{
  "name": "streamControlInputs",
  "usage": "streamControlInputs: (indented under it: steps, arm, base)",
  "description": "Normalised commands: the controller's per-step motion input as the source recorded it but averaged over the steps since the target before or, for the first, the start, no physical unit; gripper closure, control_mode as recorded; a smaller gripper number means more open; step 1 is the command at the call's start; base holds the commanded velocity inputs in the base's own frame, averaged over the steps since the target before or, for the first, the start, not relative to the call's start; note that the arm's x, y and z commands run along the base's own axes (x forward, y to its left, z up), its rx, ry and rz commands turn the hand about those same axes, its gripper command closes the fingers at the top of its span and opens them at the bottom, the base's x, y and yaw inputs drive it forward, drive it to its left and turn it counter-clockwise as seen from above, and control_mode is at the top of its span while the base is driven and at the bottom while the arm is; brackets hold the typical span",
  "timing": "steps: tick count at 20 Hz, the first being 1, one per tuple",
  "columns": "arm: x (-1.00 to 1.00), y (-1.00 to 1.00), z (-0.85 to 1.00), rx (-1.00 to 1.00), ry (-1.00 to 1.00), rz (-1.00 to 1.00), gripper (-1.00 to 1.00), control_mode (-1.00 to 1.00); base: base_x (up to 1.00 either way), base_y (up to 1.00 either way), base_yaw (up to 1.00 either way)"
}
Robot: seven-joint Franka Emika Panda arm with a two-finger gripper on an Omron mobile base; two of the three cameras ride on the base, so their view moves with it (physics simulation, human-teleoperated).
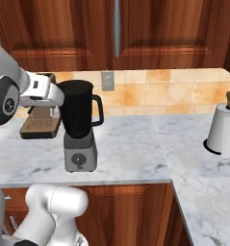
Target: Grab the limes from the fridge, place them in the blender, close the lid, and turn on the blender to create a marinade.
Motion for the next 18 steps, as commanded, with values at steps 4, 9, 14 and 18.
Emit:
streamControlInputs:
  steps: [4,9,14,18]
  arm:
    - [-1.0,-0.59,-0.09,0.3,-0.4,0.0,-1.0,-1.0]
    - [-0.16,-0.16,0.0,0.03,-0.04,-0.01,-1.0,-1.0]
    - [-0.14,0.0,0.0,0.0,0.0,0.0,-1.0,-1.0]
    - [-0.21,0.0,-0.02,0.0,0.0,0.02,-1.0,1.0]
  base:
    - [0.0,0.0,0.0]
    - [0.0,0.0,0.0]
    - [0.0,0.0,0.0]
    - [-0.75,0.0,0.12]
